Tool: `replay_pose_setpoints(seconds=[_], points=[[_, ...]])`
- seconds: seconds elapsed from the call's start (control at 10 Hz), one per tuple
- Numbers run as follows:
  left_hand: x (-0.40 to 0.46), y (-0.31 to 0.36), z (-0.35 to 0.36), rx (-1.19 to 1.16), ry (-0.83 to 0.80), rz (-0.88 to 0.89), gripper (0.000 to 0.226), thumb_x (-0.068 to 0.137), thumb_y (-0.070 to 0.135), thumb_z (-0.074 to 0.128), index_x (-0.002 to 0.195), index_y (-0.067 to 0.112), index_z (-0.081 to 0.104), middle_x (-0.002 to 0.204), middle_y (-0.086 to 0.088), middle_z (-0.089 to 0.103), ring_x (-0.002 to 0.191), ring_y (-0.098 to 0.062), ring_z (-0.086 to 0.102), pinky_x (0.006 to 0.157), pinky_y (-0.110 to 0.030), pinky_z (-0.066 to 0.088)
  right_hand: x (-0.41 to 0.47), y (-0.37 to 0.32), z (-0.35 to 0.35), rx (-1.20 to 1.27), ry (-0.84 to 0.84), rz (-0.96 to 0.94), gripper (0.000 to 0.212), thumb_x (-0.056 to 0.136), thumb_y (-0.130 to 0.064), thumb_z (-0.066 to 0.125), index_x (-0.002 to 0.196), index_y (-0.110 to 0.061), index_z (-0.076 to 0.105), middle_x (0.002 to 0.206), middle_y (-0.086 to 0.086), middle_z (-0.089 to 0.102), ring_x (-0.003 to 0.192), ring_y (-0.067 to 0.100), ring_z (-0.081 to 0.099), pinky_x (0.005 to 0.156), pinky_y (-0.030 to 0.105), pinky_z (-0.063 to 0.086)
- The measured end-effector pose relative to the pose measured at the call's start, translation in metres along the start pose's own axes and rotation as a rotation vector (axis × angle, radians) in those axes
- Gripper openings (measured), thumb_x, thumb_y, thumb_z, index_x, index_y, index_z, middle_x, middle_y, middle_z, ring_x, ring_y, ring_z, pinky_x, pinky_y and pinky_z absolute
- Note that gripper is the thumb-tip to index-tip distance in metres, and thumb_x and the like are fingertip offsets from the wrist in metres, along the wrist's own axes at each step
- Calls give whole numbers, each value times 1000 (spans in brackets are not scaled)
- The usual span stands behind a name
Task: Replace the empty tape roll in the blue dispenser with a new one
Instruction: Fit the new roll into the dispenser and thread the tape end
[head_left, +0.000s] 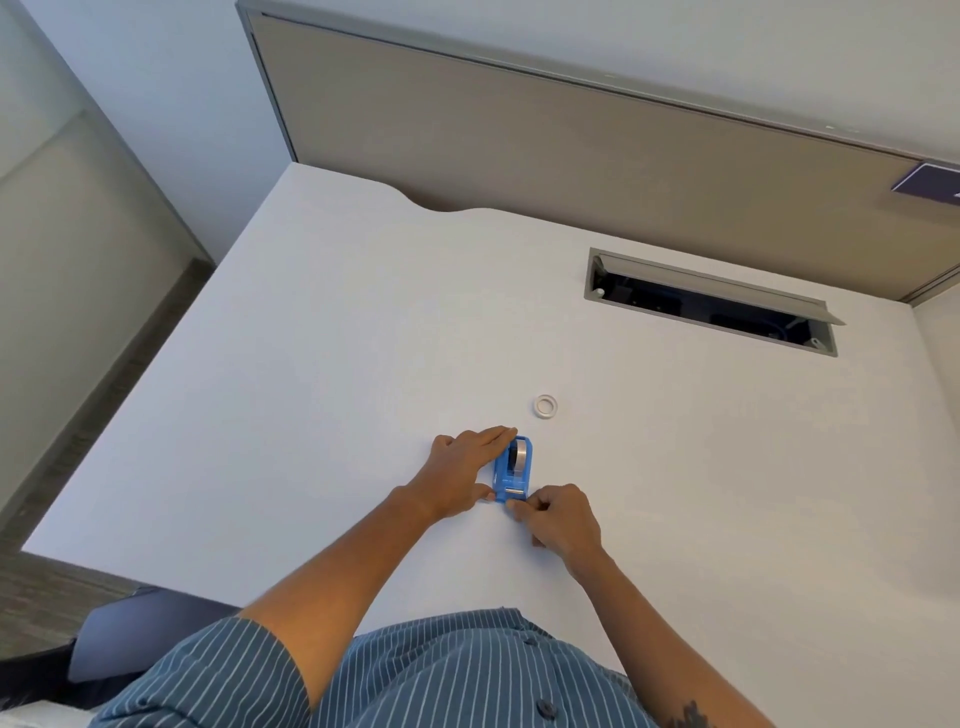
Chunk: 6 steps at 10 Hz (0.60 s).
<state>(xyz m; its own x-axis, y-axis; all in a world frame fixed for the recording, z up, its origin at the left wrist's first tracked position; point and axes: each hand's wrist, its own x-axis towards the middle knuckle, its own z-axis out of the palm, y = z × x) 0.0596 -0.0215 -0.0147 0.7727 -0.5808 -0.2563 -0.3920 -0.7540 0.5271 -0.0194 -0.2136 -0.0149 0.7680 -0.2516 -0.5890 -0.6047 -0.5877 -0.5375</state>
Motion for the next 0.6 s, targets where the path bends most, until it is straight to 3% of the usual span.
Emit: replay_pose_setpoints(seconds=[0.3, 0.4, 0.5, 0.6], points=[[-3, 7, -2, 47, -58, -16, 108, 91, 24, 79, 168, 28, 3, 173, 6, 24, 149, -20, 36, 121, -41, 23, -6, -5, -5, 140, 16, 55, 43, 68, -42, 95, 65, -4, 75, 60, 14, 75, 46, 19, 64, 60, 35, 52], [-8, 9, 3, 44, -79, -4, 124, 85, 32, 85, 167, 23, -7, 175, 4, 16, 154, -21, 30, 125, -43, 21, -10, -3, -3, 67, 35, 2, 40, 71, -45, 93, 61, -14, 70, 63, 7, 77, 48, 16, 68, 61, 35, 55], [-19, 6, 8, -93, 11, -28, 134, 78, 65, 81, 167, 19, -8, 178, 3, 1, 162, -19, 11, 129, -38, 18, -17, 8, -1, 46, 122, -121, 33, 71, -48, 95, 78, -24, 73, 75, -5, 75, 69, 17, 70, 66, 38, 59], [-29, 7, 13, -126, 104, -68, 133, 77, 88, 58, 167, 17, -8, 178, 1, -6, 164, -19, 2, 132, -36, 10, -23, 27, -3, -37, 269, -260, 40, 79, -61, 87, 88, -30, 62, 83, -14, 64, 71, 8, 60, 62, 20, 45]])
